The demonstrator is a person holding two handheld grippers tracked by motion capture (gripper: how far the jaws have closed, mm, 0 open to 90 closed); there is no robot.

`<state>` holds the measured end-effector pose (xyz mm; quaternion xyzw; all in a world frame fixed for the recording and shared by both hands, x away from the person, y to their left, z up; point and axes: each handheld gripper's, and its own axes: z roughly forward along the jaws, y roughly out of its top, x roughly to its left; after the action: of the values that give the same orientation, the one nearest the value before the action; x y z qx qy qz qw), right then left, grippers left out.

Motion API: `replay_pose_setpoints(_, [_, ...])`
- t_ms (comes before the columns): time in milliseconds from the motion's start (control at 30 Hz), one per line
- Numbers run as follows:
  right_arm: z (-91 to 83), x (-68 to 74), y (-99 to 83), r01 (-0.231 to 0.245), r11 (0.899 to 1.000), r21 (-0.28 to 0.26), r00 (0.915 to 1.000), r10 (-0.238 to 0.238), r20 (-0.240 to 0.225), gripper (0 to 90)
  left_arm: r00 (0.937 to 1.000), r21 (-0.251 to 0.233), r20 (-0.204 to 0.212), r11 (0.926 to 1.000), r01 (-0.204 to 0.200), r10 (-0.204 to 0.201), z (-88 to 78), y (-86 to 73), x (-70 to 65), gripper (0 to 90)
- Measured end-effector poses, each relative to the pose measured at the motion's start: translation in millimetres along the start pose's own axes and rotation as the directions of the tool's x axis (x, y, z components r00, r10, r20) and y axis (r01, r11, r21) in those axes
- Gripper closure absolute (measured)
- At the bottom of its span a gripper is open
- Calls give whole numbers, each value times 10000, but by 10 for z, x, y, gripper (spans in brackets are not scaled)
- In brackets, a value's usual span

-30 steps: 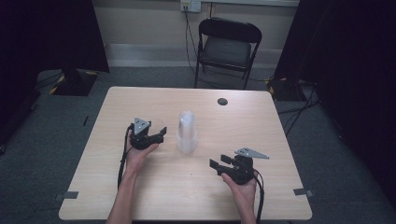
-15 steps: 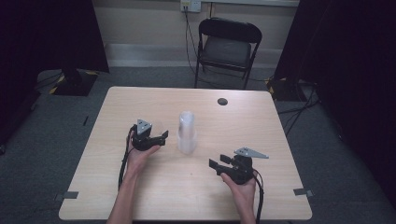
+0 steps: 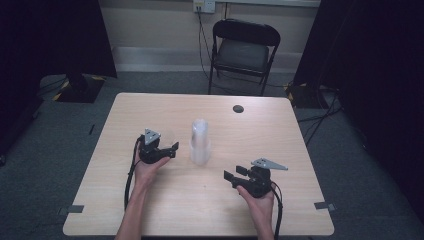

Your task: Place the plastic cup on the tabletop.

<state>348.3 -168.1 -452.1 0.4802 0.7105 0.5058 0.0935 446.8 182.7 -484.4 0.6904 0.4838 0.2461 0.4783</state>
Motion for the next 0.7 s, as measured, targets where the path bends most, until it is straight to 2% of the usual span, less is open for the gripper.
replay_pose_setpoints(33, [2,-1,-2,25,10000,46,10000,-25,21,365,9999,212,20,9997,-139,139,-8,-3,4,158])
replay_pose_setpoints(133, [5,-4,-12,158,9999,52,9998,-158,121,336,9994,234,-42,9992,-337,338,-37,-27,-12,158])
replay_pose_setpoints(200, [7,-8,-20,176,9998,24,9997,-176,154,309,9998,259,5,9995,-185,185,-47,-41,-20,158])
replay_pose_setpoints(267, [11,-8,-27,178,9998,10,9997,-178,159,298,9994,422,-14,9985,-345,346,-67,-52,-18,158])
replay_pose_setpoints(367, [11,-5,-39,252,9997,12,9994,-252,248,279,9994,580,-202,9980,-263,275,-113,-90,-31,162])
replay_pose_setpoints(400, [6,-7,-42,269,9996,-18,9993,-268,272,276,9995,700,-110,9971,-301,310,-140,-104,-30,161])
replay_pose_setpoints(500, [-16,-29,-57,282,9995,-150,9992,-277,301,275,9994,551,-192,9981,-277,288,-223,-118,-38,171])
replay_pose_setpoints(600, [-26,-41,-60,230,9993,-286,9993,-222,298,275,9998,297,-21,9994,-188,189,-288,-129,-93,170])
replay_pose_setpoints(667, [-34,-38,-63,251,9991,-332,9992,-240,316,275,9982,432,-60,9973,-589,592,-367,-135,-135,170])
replay_pose_setpoints(700, [-43,-35,-67,307,9985,-458,9992,-294,283,275,9984,76,-106,9985,-549,550,-400,-157,-174,172])
